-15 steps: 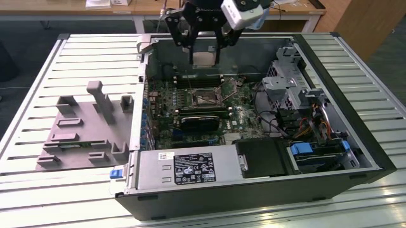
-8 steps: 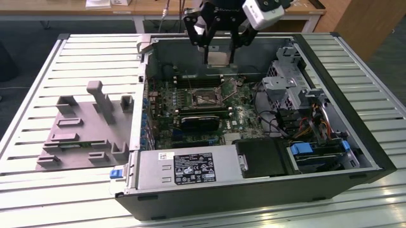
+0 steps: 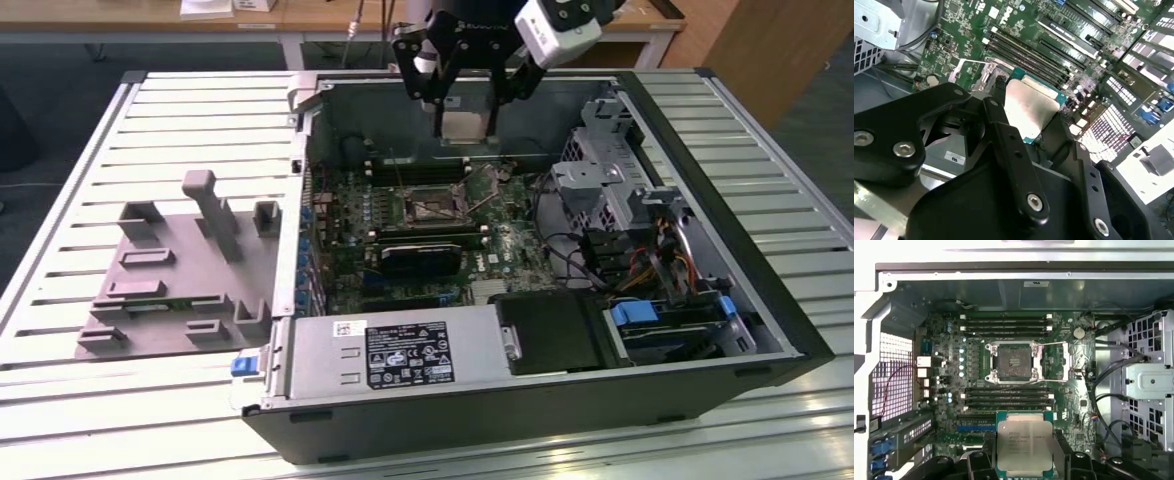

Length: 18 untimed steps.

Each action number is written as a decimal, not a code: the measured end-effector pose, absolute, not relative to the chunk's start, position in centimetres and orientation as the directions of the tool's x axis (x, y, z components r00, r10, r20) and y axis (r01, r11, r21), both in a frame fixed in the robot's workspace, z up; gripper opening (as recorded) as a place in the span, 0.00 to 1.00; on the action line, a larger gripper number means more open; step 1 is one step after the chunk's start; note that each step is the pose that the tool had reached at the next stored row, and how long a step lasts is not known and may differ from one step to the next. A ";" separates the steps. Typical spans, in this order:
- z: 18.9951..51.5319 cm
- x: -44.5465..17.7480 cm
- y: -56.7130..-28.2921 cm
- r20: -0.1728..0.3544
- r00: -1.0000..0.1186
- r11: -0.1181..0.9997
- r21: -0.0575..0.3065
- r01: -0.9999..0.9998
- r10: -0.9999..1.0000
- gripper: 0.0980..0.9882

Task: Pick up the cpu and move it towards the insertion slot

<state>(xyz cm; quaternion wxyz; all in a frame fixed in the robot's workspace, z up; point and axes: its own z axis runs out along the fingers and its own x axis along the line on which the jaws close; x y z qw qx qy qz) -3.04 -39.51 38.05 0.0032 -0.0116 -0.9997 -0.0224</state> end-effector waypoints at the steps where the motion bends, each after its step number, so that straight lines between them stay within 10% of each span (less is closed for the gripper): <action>1: 38.0 -3.0 -39.3 0.006 -1.000 0.999 0.045 0.023 0.023 0.49; 18: 37.2 -3.0 -35.3 -0.021 -1.000 0.999 0.042 0.021 0.022 0.49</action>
